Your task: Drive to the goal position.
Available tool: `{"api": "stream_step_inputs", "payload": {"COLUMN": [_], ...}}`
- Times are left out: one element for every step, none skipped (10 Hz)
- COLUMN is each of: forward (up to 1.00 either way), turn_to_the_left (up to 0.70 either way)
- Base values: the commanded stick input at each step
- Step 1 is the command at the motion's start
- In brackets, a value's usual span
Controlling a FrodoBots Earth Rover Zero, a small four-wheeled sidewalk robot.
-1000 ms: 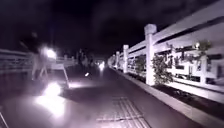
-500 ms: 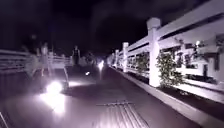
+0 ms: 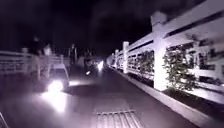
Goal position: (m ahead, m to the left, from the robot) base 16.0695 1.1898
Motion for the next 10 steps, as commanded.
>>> {"api": "stream_step_inputs", "payload": {"forward": [0.45,0.45,0.45,0.45,0.45,0.45,0.45,0.45,0.45,0.45], "turn_to_the_left": [0.0,0.0,0.0,0.0,0.0,0.19,0.27,0.27,0.16,0.0]}}
